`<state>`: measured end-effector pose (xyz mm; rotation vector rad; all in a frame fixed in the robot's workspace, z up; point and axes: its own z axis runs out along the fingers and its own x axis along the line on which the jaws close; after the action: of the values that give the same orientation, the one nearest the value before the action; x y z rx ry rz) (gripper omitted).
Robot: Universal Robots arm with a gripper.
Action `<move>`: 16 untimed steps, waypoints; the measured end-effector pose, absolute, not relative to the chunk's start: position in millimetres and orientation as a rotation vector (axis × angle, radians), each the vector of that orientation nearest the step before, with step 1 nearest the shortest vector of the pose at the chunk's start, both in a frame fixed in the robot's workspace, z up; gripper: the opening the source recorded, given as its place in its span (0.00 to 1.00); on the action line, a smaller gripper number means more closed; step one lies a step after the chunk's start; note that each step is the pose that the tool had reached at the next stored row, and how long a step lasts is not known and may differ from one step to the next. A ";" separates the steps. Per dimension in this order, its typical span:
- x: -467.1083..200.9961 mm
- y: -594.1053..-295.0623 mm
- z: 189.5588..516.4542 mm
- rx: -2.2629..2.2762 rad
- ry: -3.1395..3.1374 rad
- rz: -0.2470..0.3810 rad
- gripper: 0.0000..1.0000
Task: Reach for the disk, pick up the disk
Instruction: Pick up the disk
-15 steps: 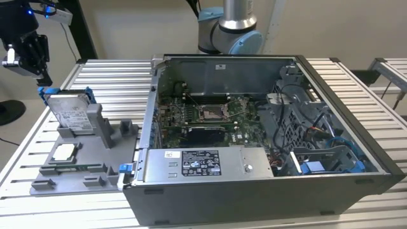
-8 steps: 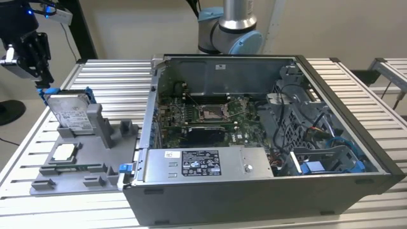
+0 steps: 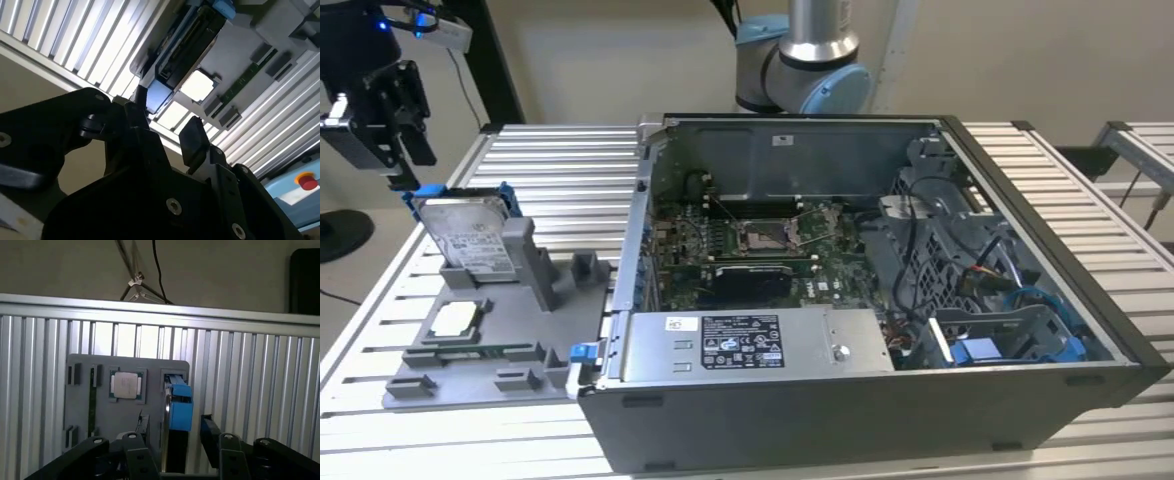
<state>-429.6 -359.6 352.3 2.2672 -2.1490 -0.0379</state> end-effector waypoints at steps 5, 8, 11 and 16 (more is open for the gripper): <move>-429.4 -359.1 343.4 2.251 -2.166 -0.038 0.00; -429.4 -359.1 343.1 2.251 -2.165 -0.039 0.00; -429.4 -359.1 343.1 2.251 -2.165 -0.038 1.00; -429.3 -357.7 335.6 2.250 -2.166 -0.037 1.00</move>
<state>-429.3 -357.7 335.6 2.2497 -2.1661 -0.0372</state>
